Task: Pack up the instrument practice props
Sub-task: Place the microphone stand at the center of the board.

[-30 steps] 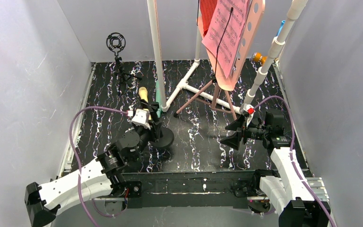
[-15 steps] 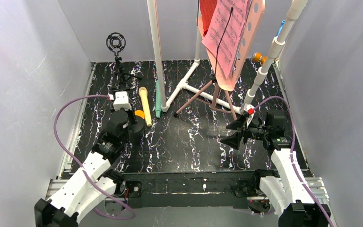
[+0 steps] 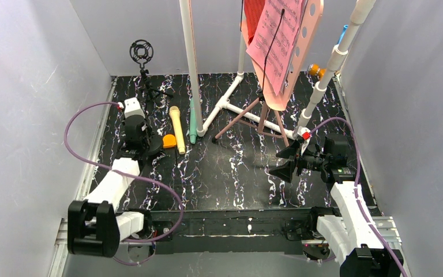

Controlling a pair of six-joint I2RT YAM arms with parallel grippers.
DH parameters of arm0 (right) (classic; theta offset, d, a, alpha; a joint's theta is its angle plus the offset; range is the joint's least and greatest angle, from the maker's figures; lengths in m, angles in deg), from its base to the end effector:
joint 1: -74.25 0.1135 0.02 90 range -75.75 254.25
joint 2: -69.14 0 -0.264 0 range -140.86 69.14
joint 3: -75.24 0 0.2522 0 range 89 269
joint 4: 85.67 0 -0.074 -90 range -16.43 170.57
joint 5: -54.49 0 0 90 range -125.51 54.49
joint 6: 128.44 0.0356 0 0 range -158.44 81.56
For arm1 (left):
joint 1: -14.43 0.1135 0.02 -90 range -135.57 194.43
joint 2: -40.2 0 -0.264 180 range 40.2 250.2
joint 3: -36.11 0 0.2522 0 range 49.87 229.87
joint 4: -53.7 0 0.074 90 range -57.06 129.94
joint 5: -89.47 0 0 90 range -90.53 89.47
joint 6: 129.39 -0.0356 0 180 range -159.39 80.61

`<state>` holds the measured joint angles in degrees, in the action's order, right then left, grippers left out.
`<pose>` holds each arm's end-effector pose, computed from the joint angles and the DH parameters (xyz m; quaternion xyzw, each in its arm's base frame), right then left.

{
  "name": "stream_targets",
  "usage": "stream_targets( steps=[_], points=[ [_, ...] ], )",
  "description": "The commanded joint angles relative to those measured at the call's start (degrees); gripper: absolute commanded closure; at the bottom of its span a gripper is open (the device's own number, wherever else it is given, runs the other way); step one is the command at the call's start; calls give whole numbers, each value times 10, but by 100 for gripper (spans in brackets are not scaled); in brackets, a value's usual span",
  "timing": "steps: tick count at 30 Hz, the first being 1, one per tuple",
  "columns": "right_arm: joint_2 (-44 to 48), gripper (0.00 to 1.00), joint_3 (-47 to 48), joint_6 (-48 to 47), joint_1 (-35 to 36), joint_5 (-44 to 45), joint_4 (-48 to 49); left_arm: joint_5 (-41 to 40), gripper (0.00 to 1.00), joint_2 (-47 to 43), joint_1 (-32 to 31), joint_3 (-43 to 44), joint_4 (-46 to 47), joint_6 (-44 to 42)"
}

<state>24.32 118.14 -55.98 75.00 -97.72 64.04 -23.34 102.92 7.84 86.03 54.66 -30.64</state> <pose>0.1610 0.0336 0.2428 -0.3656 0.7004 0.3870 0.4753 0.2494 -0.0149 0.2703 -0.1390 0.7585 0.0697 0.6329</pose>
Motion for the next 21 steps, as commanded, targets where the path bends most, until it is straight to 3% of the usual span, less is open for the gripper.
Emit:
stream_targets(
  steps=[1,10,21],
  points=[
    [6,4,18,5,-2,-8,15,13,100,45,45,42,105,11],
    [0,4,17,9,-2,-12,19,71,100,133,125,91,143,-3],
    [-12,4,17,11,-2,-10,23,99,100,227,169,153,165,-15]
  ],
)
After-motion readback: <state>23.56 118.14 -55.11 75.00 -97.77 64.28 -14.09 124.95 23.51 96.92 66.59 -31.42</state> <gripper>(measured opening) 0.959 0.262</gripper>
